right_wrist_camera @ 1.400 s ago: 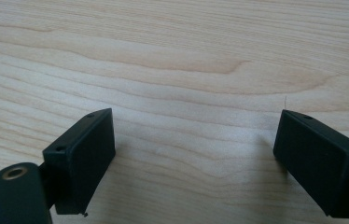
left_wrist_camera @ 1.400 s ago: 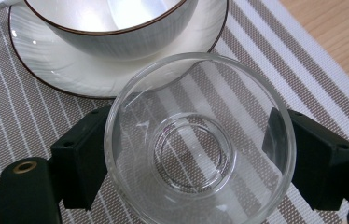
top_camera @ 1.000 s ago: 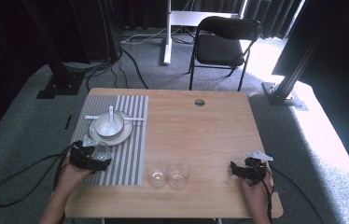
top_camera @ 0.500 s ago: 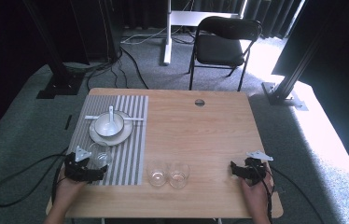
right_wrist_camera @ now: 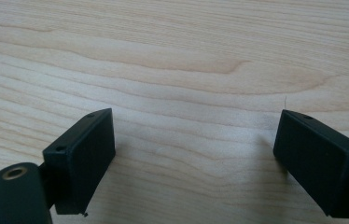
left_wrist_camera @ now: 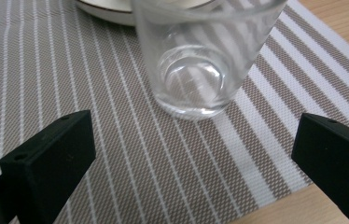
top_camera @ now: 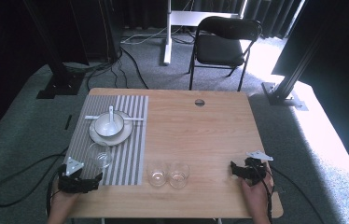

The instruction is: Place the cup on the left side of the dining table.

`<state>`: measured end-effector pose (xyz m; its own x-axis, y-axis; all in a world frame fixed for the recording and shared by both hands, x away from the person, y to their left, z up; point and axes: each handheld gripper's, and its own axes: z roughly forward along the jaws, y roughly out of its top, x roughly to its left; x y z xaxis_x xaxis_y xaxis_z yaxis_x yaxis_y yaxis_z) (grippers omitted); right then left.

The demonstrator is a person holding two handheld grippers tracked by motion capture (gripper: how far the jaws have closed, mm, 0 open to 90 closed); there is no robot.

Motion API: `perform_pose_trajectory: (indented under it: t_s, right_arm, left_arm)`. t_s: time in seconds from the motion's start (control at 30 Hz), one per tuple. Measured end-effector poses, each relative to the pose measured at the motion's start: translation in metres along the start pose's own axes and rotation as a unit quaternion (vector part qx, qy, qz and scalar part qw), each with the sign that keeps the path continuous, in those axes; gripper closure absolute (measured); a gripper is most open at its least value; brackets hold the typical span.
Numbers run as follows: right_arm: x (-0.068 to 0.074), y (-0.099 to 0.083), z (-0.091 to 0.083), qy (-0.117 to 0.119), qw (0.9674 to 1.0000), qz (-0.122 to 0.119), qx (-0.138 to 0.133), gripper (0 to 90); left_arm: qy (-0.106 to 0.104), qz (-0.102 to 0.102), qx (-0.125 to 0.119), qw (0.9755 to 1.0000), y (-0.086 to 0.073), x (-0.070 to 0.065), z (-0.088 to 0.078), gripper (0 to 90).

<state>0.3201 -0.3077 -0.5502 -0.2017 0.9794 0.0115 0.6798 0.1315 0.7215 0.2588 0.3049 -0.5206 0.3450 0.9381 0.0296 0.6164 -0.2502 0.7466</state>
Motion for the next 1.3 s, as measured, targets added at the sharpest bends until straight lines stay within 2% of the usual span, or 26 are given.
perform_pose_trajectory:
  t_s: [0.1, 0.17, 0.23, 0.33, 0.4, 0.5, 0.53, 0.57, 0.63, 0.77, 0.93, 1.1, 1.17, 1.3]
  right_arm:
    - [0.000, 0.000, 0.000, 0.000, 1.0000, 0.000, 0.000, 12.1]
    - [0.000, 0.000, 0.000, 0.000, 1.0000, 0.000, 0.000, 12.1]
    - [0.000, 0.000, 0.000, 0.000, 1.0000, 0.000, 0.000, 12.1]
    - [0.000, 0.000, 0.000, 0.000, 1.0000, 0.000, 0.000, 12.1]
    - [0.000, 0.000, 0.000, 0.000, 1.0000, 0.000, 0.000, 12.1]
    - [0.000, 0.000, 0.000, 0.000, 1.0000, 0.000, 0.000, 12.1]
    - [0.000, 0.000, 0.000, 0.000, 1.0000, 0.000, 0.000, 12.1]
    - [0.000, 0.000, 0.000, 0.000, 1.0000, 0.000, 0.000, 12.1]
    - [0.000, 0.000, 0.000, 0.000, 1.0000, 0.000, 0.000, 12.1]
    - [0.000, 0.000, 0.000, 0.000, 1.0000, 0.000, 0.000, 12.1]
    - [0.000, 0.000, 0.000, 0.000, 1.0000, 0.000, 0.000, 12.1]
    - [0.000, 0.000, 0.000, 0.000, 1.0000, 0.000, 0.000, 12.1]
    - [0.000, 0.000, 0.000, 0.000, 1.0000, 0.000, 0.000, 12.1]
    - [0.000, 0.000, 0.000, 0.000, 1.0000, 0.000, 0.000, 12.1]
  left_arm:
    - [0.011, -0.006, -0.007, 0.9999, -0.006, 0.000, -0.005, 0.1]
    - [0.011, -0.013, -0.010, 0.9998, -0.008, 0.000, -0.007, 0.1]
    - [0.028, -0.014, -0.009, 0.9995, -0.015, 0.000, -0.011, 0.1]
    - [0.024, -0.024, -0.006, 0.9994, -0.022, 0.000, -0.013, 0.1]
    - [0.033, -0.021, -0.005, 0.9992, -0.028, -0.001, -0.015, 0.1]
    - [0.033, -0.025, -0.001, 0.9991, -0.033, 0.000, -0.017, 0.1]
    - [0.032, -0.039, -0.011, 0.9987, -0.037, 0.002, -0.020, 0.1]
    - [0.038, -0.041, -0.014, 0.9983, -0.039, 0.002, -0.022, 0.1]
    - [0.045, -0.043, -0.019, 0.9979, -0.041, 0.004, -0.026, 0.1]
    - [0.058, -0.040, -0.015, 0.9974, -0.047, 0.006, -0.033, 0.1]
    - [0.060, -0.045, -0.013, 0.9971, -0.057, 0.008, -0.038, 0.1]
    - [0.065, -0.039, -0.011, 0.9970, -0.063, 0.008, -0.041, 0.1]
    - [0.061, -0.044, -0.012, 0.9971, -0.065, 0.008, -0.043, 0.1]
    - [0.067, -0.043, -0.008, 0.9968, -0.069, 0.008, -0.045, 0.1]
